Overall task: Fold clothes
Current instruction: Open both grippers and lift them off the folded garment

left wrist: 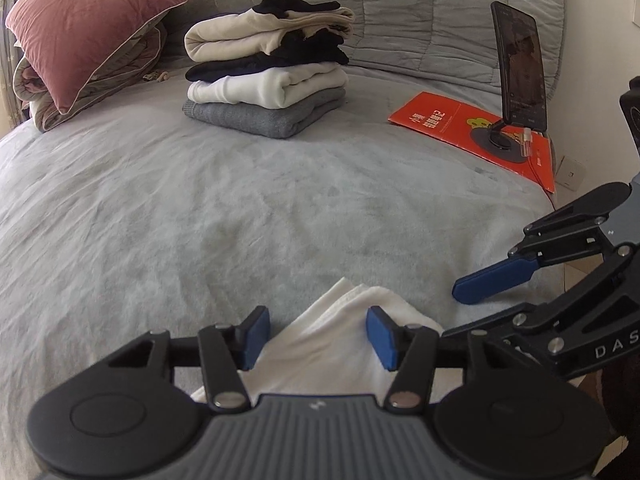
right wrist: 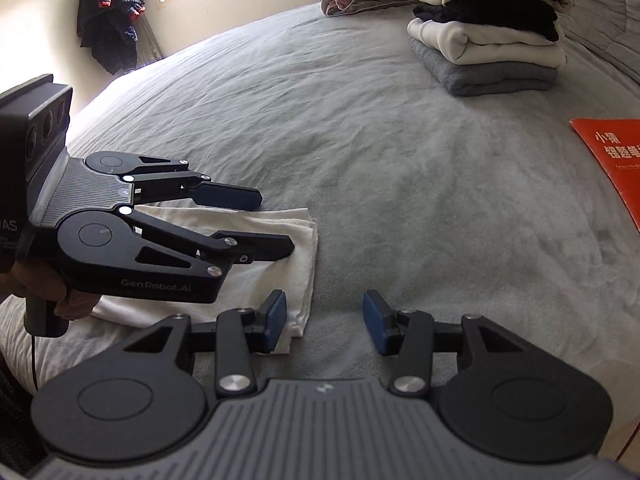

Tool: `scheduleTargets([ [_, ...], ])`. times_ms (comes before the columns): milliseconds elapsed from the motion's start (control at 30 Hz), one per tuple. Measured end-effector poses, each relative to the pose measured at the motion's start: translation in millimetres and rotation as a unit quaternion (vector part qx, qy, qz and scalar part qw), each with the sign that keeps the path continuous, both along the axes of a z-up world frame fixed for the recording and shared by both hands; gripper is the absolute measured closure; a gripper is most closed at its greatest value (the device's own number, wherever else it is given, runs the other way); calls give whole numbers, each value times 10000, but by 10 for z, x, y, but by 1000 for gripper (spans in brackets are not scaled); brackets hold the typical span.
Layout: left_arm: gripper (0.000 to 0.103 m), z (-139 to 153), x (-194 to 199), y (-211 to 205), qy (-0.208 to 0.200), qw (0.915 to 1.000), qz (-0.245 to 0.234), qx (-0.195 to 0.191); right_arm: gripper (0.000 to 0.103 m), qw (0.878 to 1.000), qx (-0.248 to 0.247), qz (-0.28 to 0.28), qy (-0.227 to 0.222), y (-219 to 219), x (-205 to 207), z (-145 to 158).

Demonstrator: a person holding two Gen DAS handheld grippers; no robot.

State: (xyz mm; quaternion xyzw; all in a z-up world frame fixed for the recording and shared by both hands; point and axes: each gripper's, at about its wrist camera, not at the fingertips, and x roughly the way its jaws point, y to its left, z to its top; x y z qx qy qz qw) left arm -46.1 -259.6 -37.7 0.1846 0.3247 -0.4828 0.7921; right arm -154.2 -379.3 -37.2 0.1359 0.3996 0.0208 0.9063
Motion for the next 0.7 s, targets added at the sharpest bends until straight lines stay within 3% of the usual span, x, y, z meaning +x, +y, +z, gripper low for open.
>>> scheduleTargets([
  [33, 50, -14, 4, -12, 60, 10000, 34, -65, 55, 10000, 58, -31, -2, -14, 1, -8],
  [133, 68, -40, -35, -16, 122, 9997, 23, -232, 56, 9999, 107, -80, -21, -13, 4, -29],
  [200, 97, -49, -82, -12, 87, 9993, 26, -368, 63, 10000, -51, -52, -44, 15, 1, -32],
  [267, 97, -46, -120, -5, -35, 9986, 126, -504, 85, 9999, -80, -64, -48, 12, -10, -30],
  [300, 97, -43, -141, -2, -127, 9981, 182, -581, 102, 9999, -25, -114, -26, -17, -14, -29],
  [367, 97, -40, -148, -6, -181, 9970, 301, -687, 103, 9995, 131, -282, -96, -97, -48, -5],
  [567, 91, -134, -104, -43, -102, 9956, 547, -761, 102, 9978, -117, -646, -86, -191, -63, 23],
  [600, 83, -116, -97, -30, -60, 9952, 582, -788, 91, 9975, -132, -687, -115, -185, -58, 32],
  [633, 76, -91, -89, -4, 0, 9945, 630, -832, 88, 9970, -241, -715, -144, -162, -50, 50],
  [667, 59, -64, -85, 26, 38, 9938, 685, -879, 87, 9967, -347, -718, -173, -139, -43, 69],
  [700, 54, -32, -82, 67, 40, 9929, 749, -929, 77, 9960, -463, -733, -227, -114, -37, 89],
])
